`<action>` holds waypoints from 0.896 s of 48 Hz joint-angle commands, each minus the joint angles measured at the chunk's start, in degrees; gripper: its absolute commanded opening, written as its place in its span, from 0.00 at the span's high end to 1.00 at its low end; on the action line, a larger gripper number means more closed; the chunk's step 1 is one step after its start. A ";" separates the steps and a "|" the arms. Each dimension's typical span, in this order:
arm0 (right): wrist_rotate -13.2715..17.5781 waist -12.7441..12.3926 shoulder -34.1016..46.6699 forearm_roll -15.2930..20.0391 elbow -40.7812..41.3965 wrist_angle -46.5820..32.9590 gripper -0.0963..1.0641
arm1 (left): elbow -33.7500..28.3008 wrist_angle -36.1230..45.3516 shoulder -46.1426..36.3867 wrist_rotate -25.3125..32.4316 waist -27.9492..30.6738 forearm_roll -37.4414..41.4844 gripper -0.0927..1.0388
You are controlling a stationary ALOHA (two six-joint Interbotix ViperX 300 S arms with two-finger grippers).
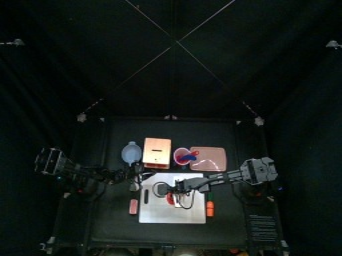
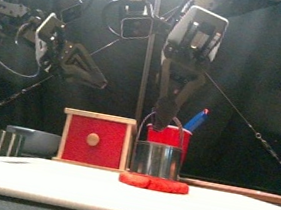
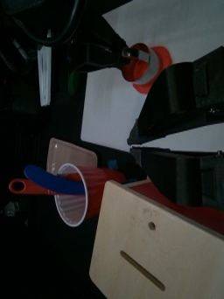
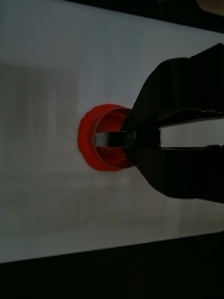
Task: Get the cutter from the drawer then cut the dough then place the extra dough in the bowl
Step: Cut the dough
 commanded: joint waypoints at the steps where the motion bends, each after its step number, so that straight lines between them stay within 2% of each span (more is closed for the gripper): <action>1: 0.00 -0.09 -0.97 -0.09 -0.79 -0.35 0.57 | -0.70 -0.53 -0.18 0.00 -0.09 -0.18 0.42; 14: -0.18 0.00 -0.70 -1.14 -0.44 -0.70 0.53 | -0.62 -0.53 -0.09 0.00 -0.79 -0.79 0.42; 29: -0.18 0.35 -1.23 -2.02 -0.35 -1.85 0.28 | -0.79 -0.53 -0.09 0.00 -0.97 -1.14 0.42; 43: -0.26 0.35 -4.75 -2.46 0.26 -5.01 0.26 | -1.76 -0.62 0.18 0.00 -1.32 -1.14 0.41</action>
